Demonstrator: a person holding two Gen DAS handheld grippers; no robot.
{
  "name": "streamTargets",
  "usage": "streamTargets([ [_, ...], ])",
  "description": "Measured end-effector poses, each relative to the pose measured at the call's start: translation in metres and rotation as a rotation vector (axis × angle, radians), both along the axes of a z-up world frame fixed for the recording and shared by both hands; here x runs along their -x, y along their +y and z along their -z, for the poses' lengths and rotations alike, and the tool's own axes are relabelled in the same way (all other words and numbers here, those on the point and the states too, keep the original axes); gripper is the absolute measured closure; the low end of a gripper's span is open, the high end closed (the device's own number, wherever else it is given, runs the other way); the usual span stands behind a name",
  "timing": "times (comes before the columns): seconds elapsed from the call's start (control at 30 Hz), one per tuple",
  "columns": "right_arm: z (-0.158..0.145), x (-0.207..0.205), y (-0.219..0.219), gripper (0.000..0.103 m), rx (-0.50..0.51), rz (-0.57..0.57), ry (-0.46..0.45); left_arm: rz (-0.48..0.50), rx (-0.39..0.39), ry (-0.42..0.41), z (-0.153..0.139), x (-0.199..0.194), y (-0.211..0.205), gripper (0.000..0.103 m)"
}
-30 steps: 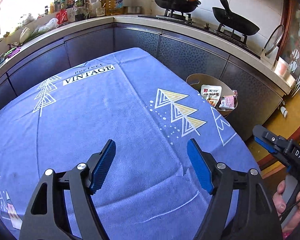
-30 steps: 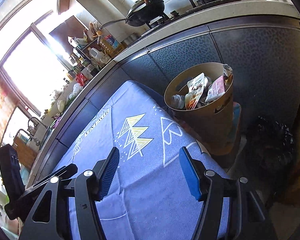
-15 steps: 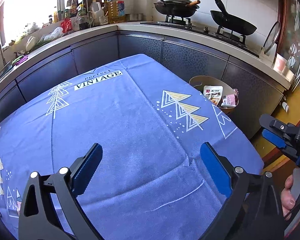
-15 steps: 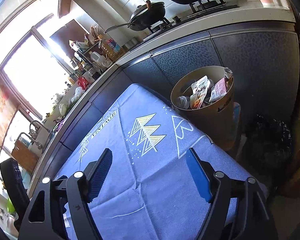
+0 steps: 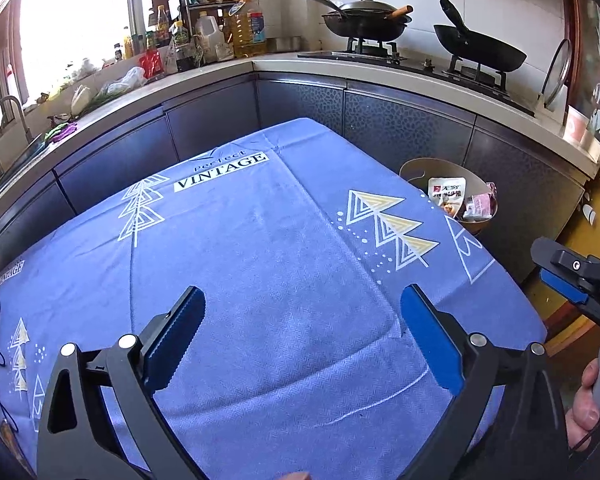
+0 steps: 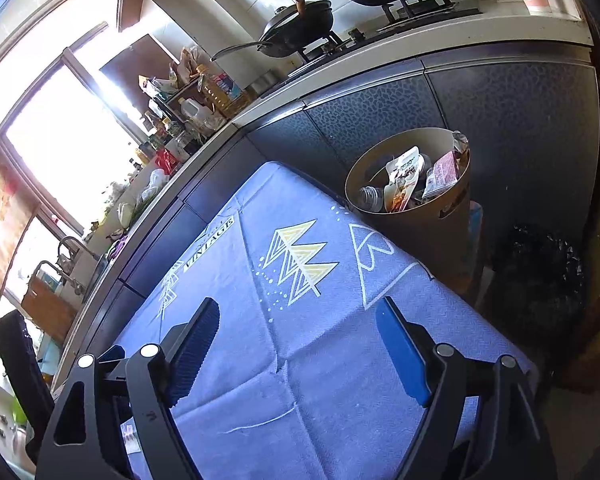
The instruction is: Collect trash
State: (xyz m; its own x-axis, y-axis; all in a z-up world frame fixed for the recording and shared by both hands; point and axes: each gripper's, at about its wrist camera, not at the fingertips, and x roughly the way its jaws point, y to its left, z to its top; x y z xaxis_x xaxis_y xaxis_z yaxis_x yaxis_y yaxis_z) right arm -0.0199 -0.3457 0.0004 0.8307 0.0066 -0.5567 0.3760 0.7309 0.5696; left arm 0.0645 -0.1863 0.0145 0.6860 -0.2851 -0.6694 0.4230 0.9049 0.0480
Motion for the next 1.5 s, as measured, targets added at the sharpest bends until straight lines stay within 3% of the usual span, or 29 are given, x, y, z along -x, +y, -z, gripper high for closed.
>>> streamTargets([
  [0.33,0.004,0.004,-0.006,0.022,-0.006,0.018,0.012,-0.023,-0.030,-0.076,-0.010,0.003,-0.007,0.006],
  [0.83,0.007,0.005,-0.011,0.022,-0.030,0.026,0.014,-0.011,0.045,-0.070,-0.023,0.014,-0.002,0.006],
  [1.07,0.008,0.002,-0.006,0.022,-0.023,0.019,0.020,-0.014,0.001,-0.081,-0.022,0.016,-0.002,0.006],
  [1.5,0.012,0.000,-0.006,0.022,-0.026,0.017,0.030,0.030,0.037,-0.085,-0.025,0.022,0.002,0.006],
])
